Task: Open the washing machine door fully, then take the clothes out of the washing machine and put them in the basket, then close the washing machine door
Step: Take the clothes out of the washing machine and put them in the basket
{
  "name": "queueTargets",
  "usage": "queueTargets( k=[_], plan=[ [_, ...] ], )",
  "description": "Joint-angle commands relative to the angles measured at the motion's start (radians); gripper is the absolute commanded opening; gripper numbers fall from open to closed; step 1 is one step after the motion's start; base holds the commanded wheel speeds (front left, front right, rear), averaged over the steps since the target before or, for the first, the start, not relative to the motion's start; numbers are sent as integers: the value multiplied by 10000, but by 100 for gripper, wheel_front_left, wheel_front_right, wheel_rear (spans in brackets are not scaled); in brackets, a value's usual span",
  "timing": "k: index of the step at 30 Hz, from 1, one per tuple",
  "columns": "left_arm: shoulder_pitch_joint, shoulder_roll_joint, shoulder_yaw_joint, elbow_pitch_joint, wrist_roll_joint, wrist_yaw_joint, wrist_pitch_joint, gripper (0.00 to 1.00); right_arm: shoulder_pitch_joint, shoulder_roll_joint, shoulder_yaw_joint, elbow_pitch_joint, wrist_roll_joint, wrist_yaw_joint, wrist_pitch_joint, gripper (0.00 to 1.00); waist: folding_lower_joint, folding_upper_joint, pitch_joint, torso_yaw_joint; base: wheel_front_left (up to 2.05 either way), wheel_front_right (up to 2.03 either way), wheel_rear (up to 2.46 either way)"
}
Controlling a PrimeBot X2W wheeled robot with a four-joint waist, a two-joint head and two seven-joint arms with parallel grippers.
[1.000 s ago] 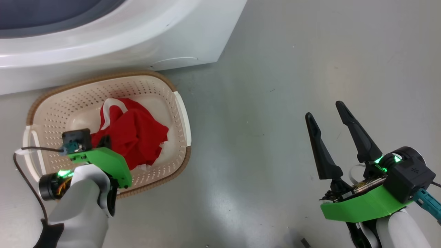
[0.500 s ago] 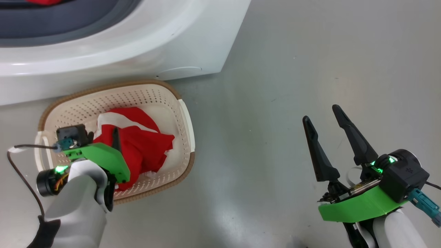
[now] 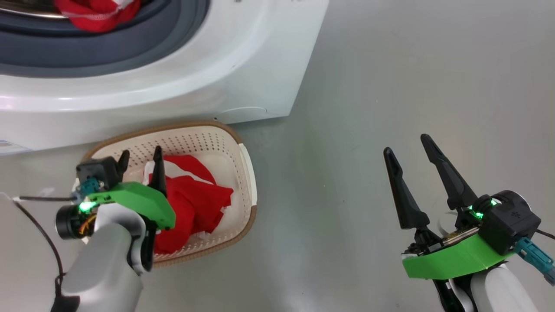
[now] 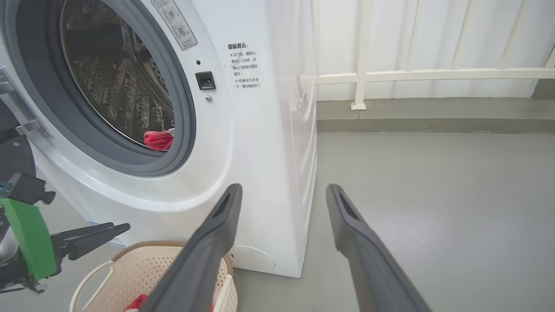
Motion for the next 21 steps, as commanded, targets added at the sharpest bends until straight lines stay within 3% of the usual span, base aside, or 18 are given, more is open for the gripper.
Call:
queueTargets(
  k=[1,9,21],
  plan=[
    [292,380,326,-418,161,108,-120,100,105,-72,198,-204,133,48,-54,100,0,0,-241,133,0,0,0],
    [1778,408,851,-3225,843,710,-121,100,348,-72,49,-175,-80,48,-4,100,0,0,-990,355,0,0,0],
    [3591,464,1045,-6144,1325,1118,-121,100,910,-72,-258,-267,-238,48,104,100,0,0,-2018,620,0,0,0]
  ],
)
